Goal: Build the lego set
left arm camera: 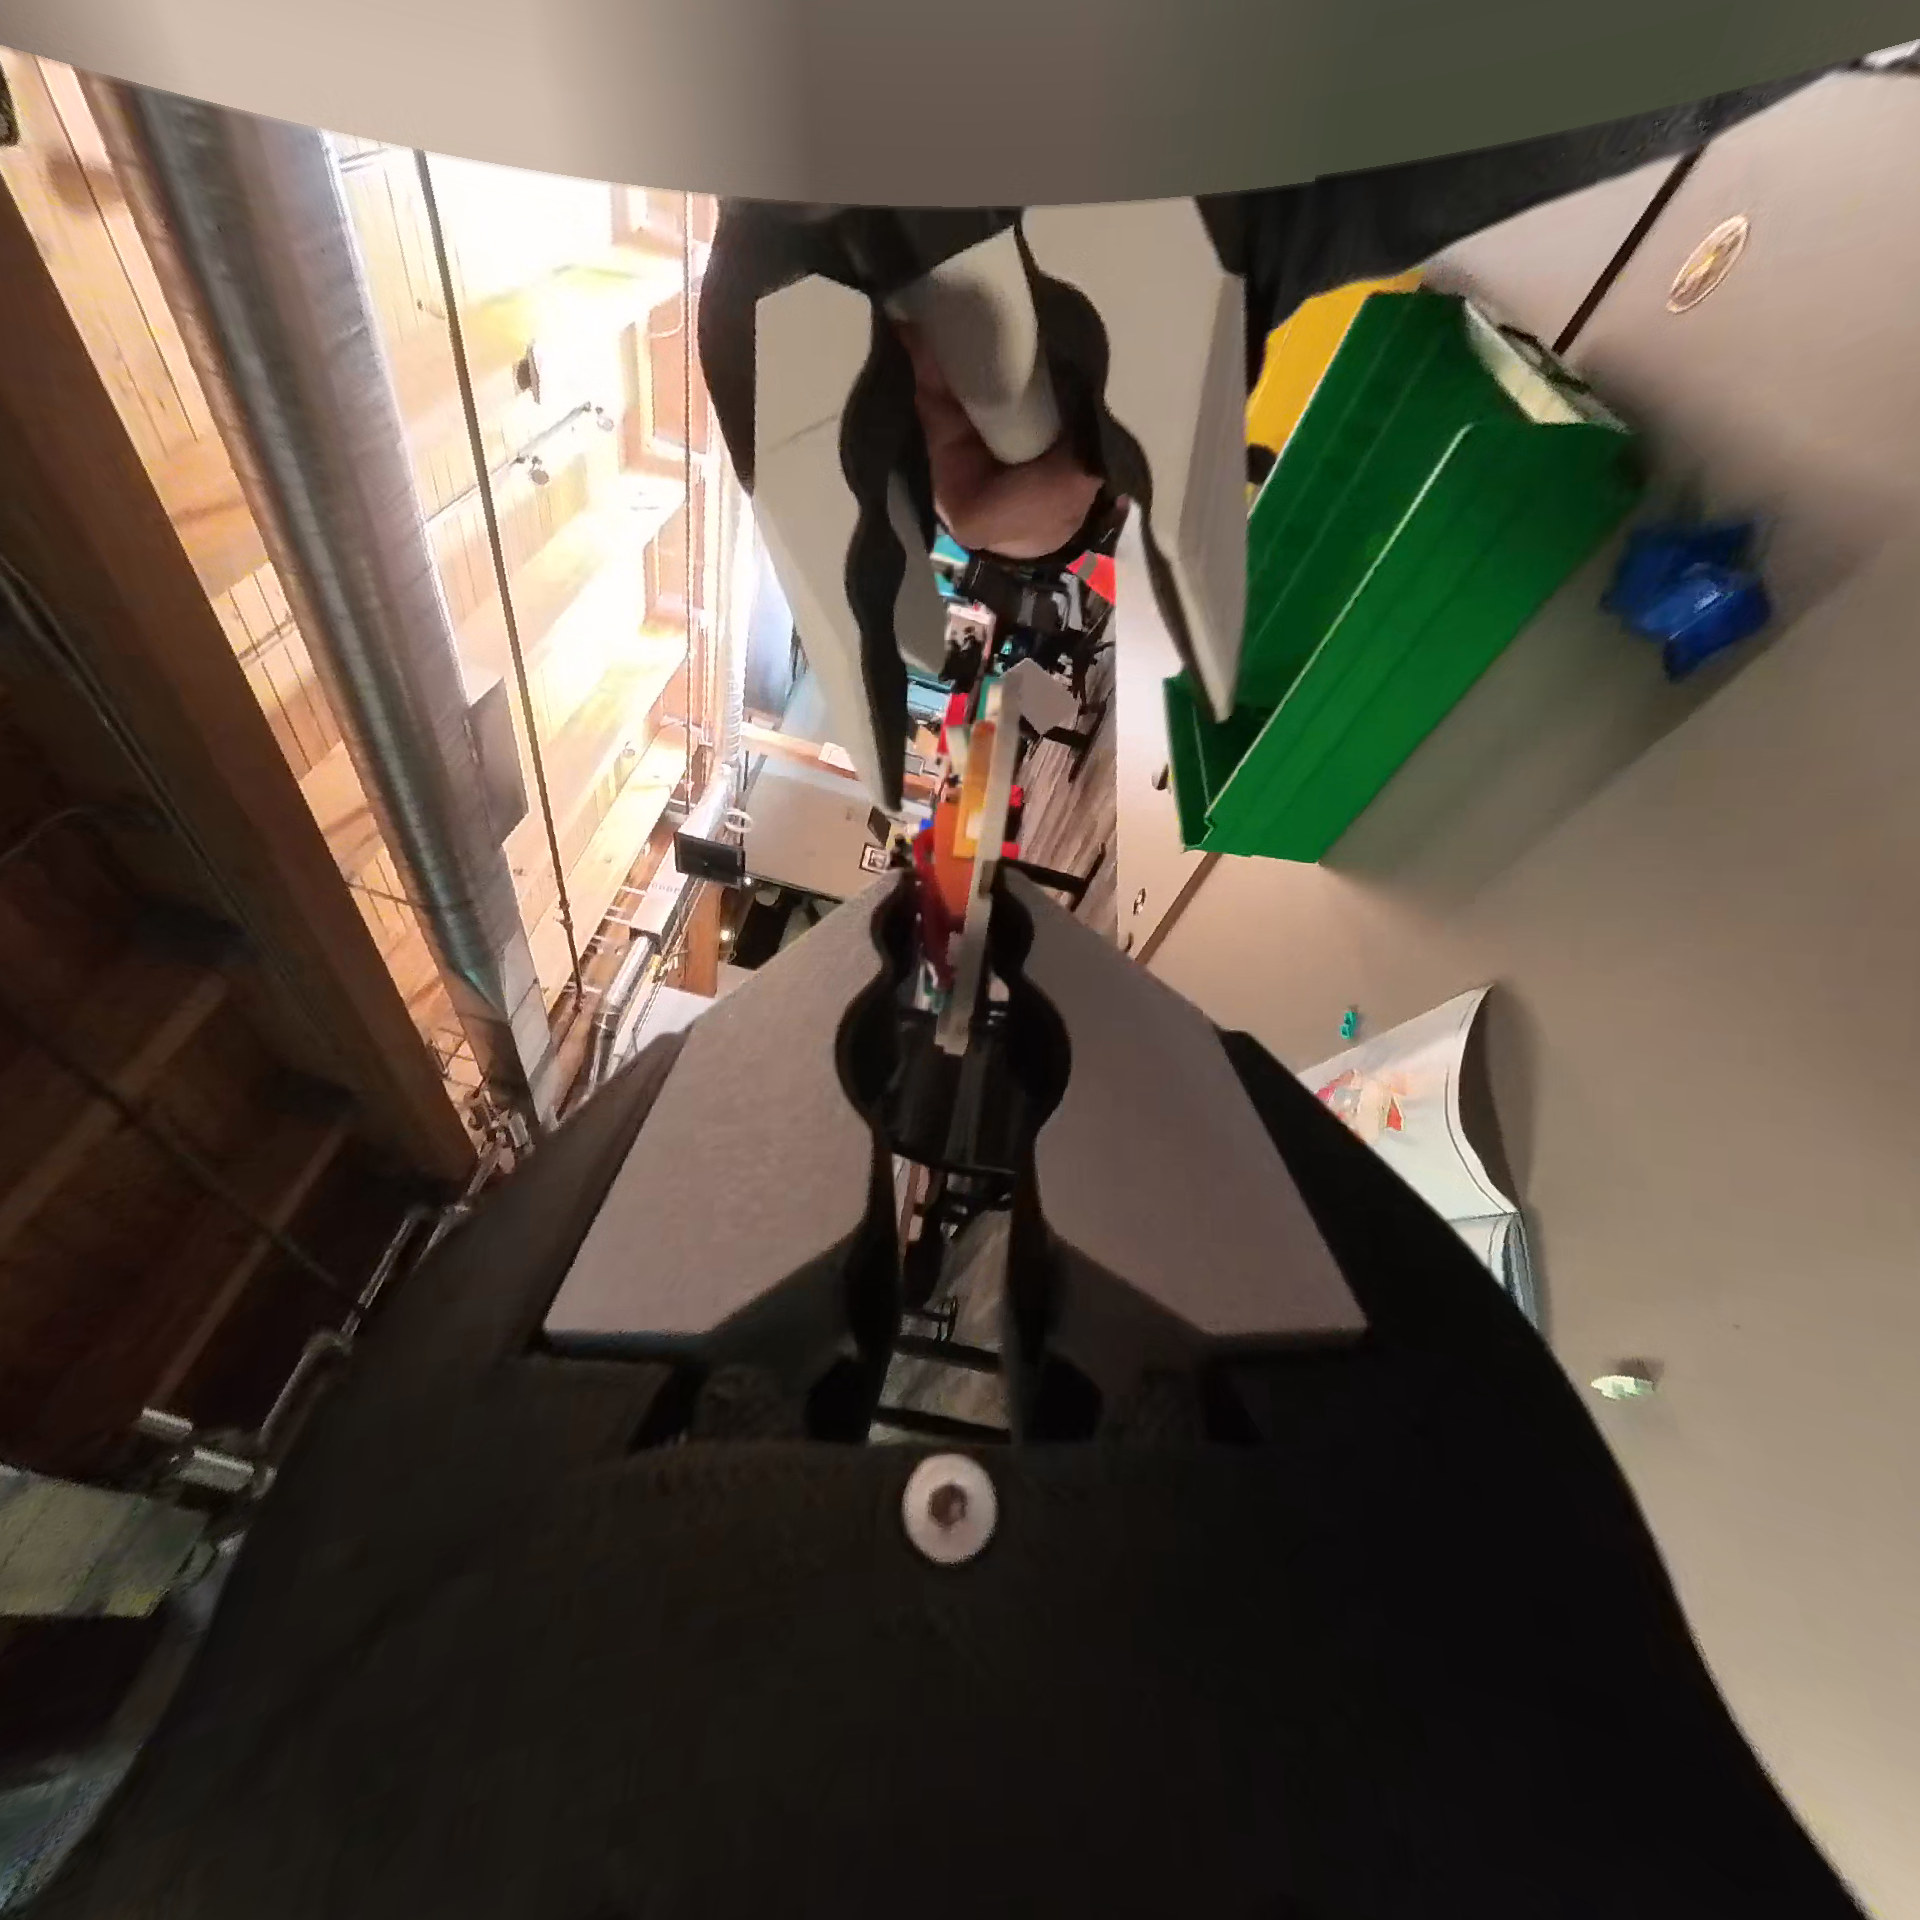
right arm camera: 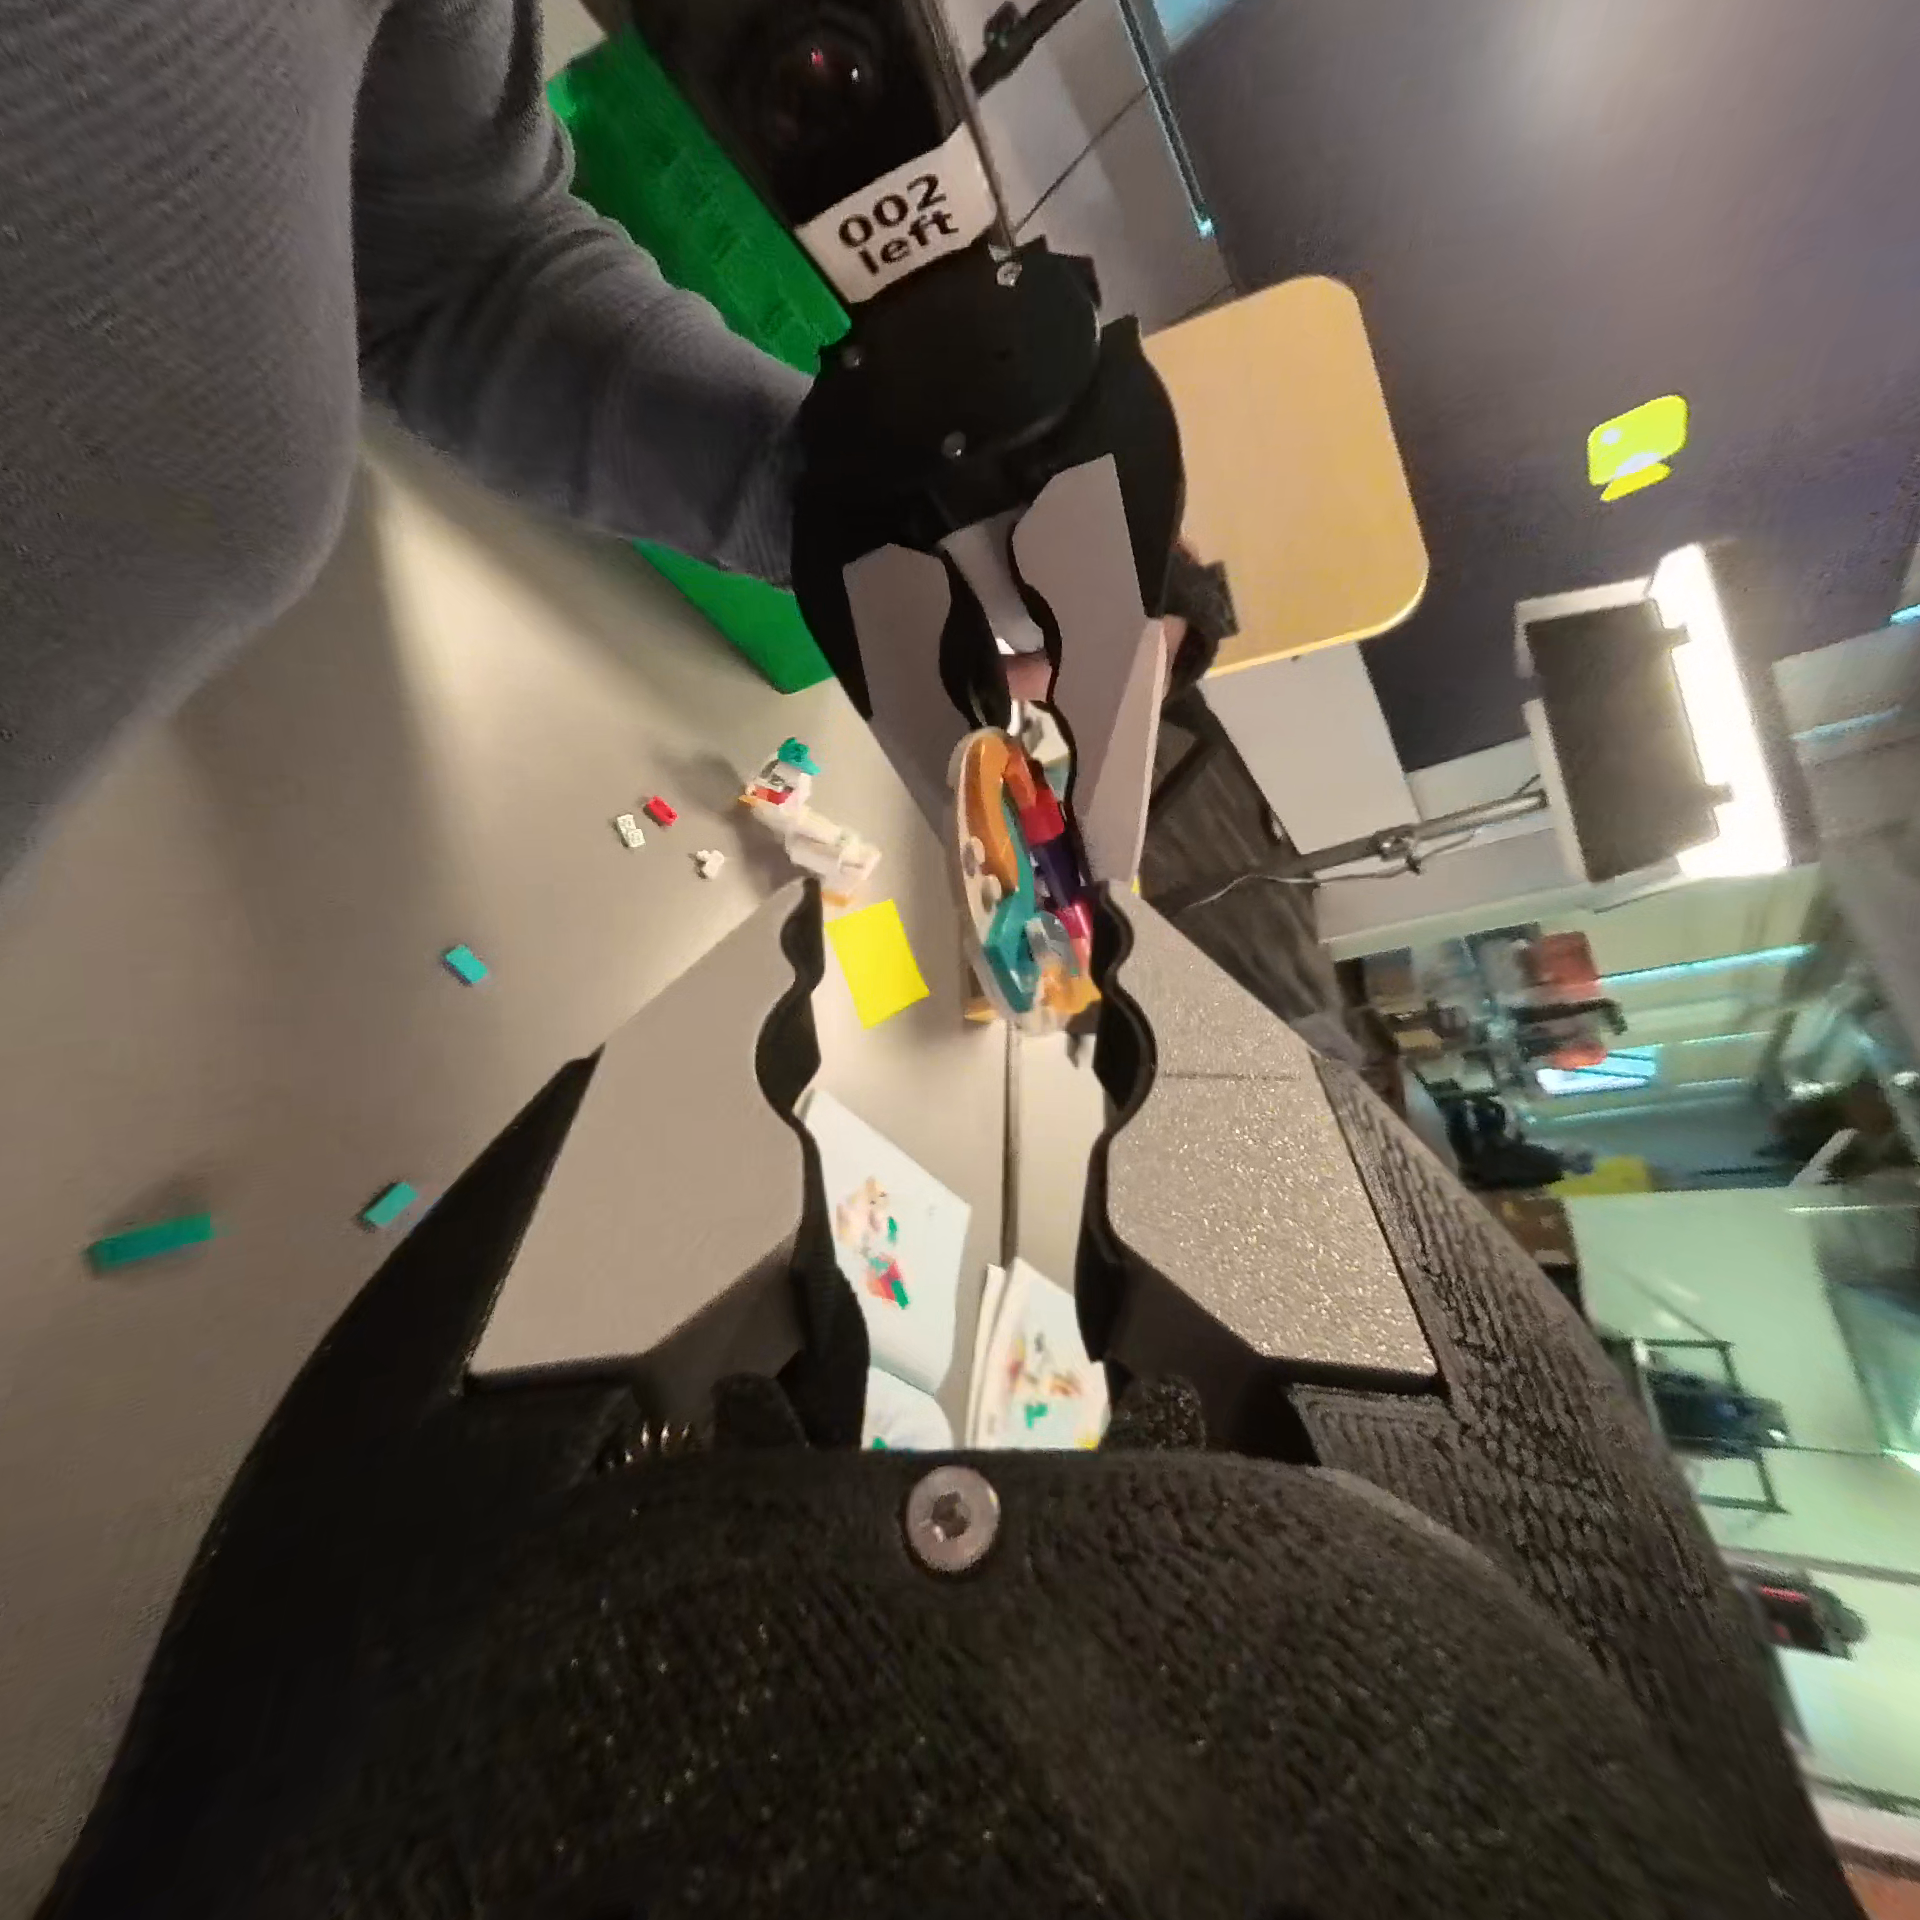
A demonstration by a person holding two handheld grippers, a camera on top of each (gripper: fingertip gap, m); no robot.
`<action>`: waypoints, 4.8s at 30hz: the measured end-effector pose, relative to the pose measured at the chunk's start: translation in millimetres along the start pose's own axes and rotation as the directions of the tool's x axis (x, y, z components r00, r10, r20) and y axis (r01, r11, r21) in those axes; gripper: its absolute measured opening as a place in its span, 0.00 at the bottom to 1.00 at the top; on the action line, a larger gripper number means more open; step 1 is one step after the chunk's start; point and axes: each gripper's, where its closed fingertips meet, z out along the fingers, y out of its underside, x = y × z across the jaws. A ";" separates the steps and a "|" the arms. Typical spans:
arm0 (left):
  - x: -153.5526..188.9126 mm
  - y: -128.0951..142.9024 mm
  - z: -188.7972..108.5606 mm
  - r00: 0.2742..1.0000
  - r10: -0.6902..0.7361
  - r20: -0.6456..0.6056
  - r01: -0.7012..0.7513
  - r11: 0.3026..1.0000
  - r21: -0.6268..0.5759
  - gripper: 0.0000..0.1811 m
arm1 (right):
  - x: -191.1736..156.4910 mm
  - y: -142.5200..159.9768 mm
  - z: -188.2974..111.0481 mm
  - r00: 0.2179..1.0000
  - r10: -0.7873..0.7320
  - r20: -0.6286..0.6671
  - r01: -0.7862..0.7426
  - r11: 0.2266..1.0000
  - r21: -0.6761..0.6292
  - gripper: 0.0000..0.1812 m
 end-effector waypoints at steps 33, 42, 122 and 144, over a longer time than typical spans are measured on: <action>-8.3 -39.0 -20.7 0.988 -0.104 -0.117 0.124 0.977 0.172 0.06 | 1.1 -39.5 -17.1 0.997 -0.062 -0.048 0.069 0.987 0.148 0.07; -11.5 -50.2 -26.7 0.980 -0.143 -0.136 0.174 0.953 0.250 0.06 | 1.2 -54.9 -21.2 0.989 -0.112 -0.102 0.133 0.963 0.236 0.06; -1.5 -18.7 -23.9 0.998 0.043 0.036 -0.044 0.999 0.018 0.06 | 5.3 -22.4 -24.8 0.992 0.109 -0.058 -0.103 0.990 0.092 0.30; 0.0 -33.6 -28.7 1.000 0.023 -0.003 -0.023 0.997 0.067 0.06 | 2.5 -25.0 -13.3 0.922 -0.333 -0.196 0.310 0.941 -0.139 0.04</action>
